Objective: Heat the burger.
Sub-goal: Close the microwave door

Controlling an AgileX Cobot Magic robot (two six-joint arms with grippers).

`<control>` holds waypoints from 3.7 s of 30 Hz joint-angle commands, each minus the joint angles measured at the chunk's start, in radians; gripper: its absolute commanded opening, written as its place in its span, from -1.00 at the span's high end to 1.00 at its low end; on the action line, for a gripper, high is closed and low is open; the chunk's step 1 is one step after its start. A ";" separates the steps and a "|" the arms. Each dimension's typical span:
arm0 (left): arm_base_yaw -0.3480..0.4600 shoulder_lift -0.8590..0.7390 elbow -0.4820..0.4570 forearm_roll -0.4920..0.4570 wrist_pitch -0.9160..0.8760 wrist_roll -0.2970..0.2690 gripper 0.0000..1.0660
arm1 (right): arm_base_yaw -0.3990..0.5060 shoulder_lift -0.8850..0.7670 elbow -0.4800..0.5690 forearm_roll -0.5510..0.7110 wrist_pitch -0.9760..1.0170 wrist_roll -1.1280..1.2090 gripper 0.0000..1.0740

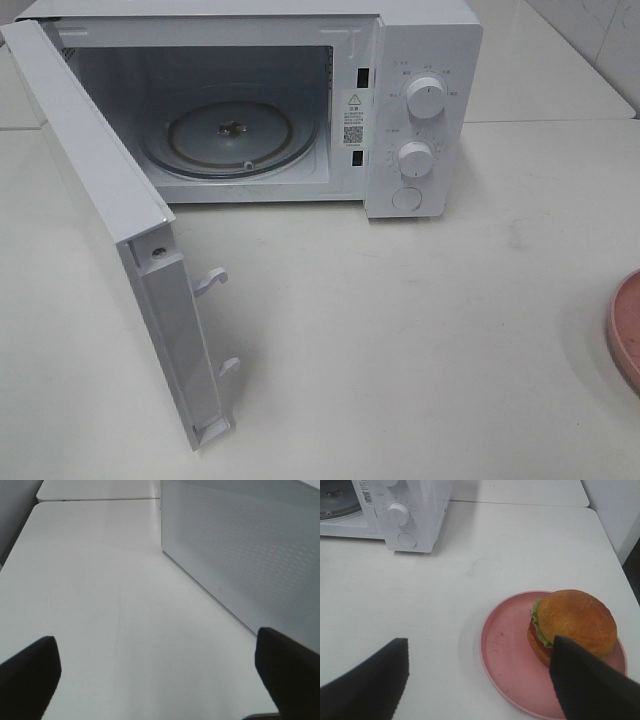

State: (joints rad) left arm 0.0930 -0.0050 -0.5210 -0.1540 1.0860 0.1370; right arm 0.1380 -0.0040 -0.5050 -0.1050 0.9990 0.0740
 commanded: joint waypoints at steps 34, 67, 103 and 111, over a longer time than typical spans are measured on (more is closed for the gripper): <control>0.003 0.107 -0.024 -0.027 -0.158 -0.008 -0.54 | -0.005 -0.028 0.003 -0.004 -0.004 -0.012 -0.40; 0.003 0.787 0.275 -0.196 -1.371 0.154 1.00 | -0.005 -0.028 0.003 -0.004 -0.004 -0.012 -0.40; -0.817 1.657 0.102 -0.297 -2.095 0.012 1.00 | -0.005 -0.028 0.003 -0.008 -0.004 0.004 -0.40; -0.906 1.733 -0.084 -0.484 -2.023 0.130 1.00 | -0.005 -0.028 0.003 -0.008 -0.004 0.004 -0.40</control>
State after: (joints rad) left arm -0.7930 1.7110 -0.5440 -0.5800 -0.9710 0.2210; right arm 0.1380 -0.0040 -0.5050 -0.1050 0.9990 0.0770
